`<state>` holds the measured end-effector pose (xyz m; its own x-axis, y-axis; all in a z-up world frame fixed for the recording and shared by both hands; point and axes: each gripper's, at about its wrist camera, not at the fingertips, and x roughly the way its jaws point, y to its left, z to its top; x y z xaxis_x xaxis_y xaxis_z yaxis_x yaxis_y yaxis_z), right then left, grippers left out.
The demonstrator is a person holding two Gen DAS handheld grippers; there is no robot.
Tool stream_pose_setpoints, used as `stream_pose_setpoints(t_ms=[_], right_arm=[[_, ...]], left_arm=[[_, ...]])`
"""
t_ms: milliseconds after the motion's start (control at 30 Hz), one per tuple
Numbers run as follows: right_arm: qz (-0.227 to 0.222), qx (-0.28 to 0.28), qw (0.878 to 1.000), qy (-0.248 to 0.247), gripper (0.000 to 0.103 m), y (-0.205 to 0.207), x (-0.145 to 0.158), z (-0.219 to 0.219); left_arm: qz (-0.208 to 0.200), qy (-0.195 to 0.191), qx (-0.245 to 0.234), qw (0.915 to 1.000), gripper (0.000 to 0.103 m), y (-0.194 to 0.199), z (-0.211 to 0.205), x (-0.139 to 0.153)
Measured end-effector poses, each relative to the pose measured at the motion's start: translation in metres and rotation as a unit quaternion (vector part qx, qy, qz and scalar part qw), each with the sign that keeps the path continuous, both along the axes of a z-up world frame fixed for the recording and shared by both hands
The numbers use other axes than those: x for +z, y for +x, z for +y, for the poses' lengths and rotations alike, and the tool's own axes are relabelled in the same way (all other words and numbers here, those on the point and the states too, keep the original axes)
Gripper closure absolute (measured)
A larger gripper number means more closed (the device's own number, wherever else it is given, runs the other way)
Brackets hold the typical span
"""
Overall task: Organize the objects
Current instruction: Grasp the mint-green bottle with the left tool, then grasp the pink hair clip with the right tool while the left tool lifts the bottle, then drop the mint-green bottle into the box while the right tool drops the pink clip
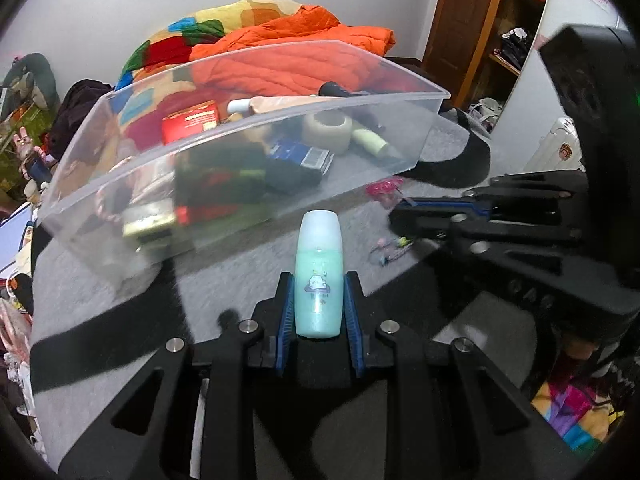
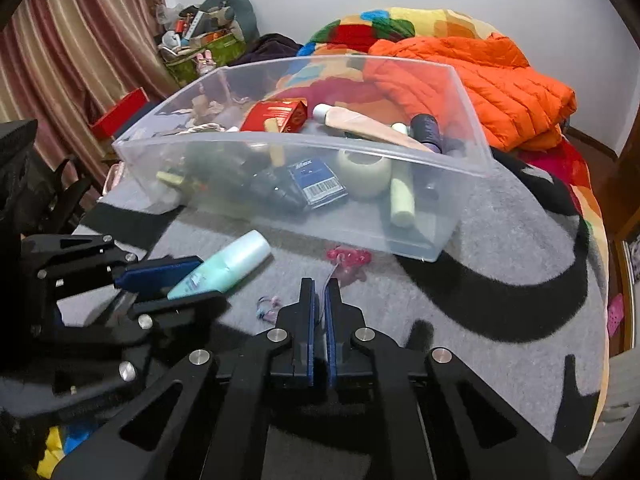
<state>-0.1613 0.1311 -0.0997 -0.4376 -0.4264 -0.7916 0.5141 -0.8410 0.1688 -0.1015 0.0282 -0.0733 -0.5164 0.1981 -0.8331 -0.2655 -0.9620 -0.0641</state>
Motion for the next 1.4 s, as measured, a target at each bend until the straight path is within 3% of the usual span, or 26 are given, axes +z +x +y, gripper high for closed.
stream_pose_setpoints(t_ms=[300, 633, 800, 833, 967, 1100, 1133, 1200, 1233, 1400], right_arm=[[0.037, 0.009, 0.999, -0.034, 0.100, 0.032, 0.032, 0.020], [0.084, 0.004, 0.995, -0.061, 0.100, 0.034, 0.073, 0.026], [0.087, -0.006, 0.995, -0.047, 0.100, 0.027, 0.074, 0.024], [0.078, -0.007, 0.996, -0.041, 0.097, 0.025, 0.070, 0.023], [0.044, -0.001, 0.999, -0.028, 0.066, 0.018, 0.047, 0.016], [0.025, -0.004, 1.000, 0.001, 0.066, 0.009, 0.021, 0.009], [0.016, -0.004, 1.000, 0.002, 0.071, 0.007, 0.015, 0.008], [0.001, 0.003, 1.000, 0.009, 0.091, 0.004, 0.005, 0.006], [-0.004, 0.005, 1.000, 0.010, 0.094, 0.004, 0.002, 0.006], [0.014, 0.004, 1.000, -0.008, 0.094, 0.010, 0.014, 0.012]], left_arm=[[-0.001, 0.025, 0.003, 0.9997, 0.079, 0.015, -0.012, 0.002], [0.059, 0.027, 0.029, 0.9975, 0.079, 0.031, -0.022, 0.033], [0.088, 0.042, 0.043, 0.9943, 0.079, 0.036, -0.034, 0.056], [0.092, 0.042, 0.045, 0.9938, 0.079, 0.035, -0.035, 0.059], [0.109, 0.045, 0.061, 0.9912, 0.079, 0.028, -0.045, 0.071], [0.118, 0.047, 0.078, 0.9888, 0.079, 0.020, -0.055, 0.078], [0.120, 0.045, 0.083, 0.9882, 0.079, 0.017, -0.057, 0.079], [0.124, 0.041, 0.091, 0.9872, 0.079, 0.013, -0.061, 0.081], [0.124, 0.041, 0.095, 0.9869, 0.079, 0.009, -0.063, 0.082], [0.117, 0.038, 0.109, 0.9864, 0.079, -0.012, -0.073, 0.082]])
